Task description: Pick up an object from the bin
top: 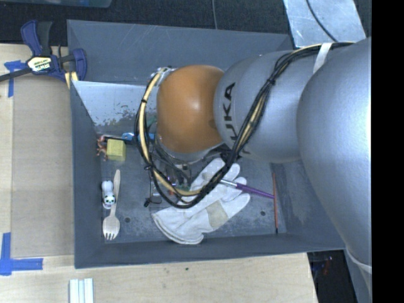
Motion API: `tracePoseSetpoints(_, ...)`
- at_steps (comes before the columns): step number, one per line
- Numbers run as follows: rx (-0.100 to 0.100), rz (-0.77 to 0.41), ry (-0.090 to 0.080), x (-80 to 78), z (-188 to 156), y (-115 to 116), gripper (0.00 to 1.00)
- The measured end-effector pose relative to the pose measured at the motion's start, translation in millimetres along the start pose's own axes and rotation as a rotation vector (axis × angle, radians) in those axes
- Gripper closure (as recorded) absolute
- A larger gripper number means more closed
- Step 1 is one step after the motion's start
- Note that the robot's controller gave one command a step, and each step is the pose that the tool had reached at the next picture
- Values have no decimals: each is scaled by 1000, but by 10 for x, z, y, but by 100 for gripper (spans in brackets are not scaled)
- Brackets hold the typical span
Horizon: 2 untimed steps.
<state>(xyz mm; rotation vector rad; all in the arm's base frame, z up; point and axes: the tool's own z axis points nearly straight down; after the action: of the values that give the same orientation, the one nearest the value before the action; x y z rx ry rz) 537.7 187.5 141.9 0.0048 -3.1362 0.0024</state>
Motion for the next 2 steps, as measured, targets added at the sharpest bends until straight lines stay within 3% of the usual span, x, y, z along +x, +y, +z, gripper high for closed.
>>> tracePoseSetpoints(1, -3, 4, -8, -20, -49, -8, 0)
tracePoseSetpoints(2, 1, 36, 0, 228, 556, -348, 0)
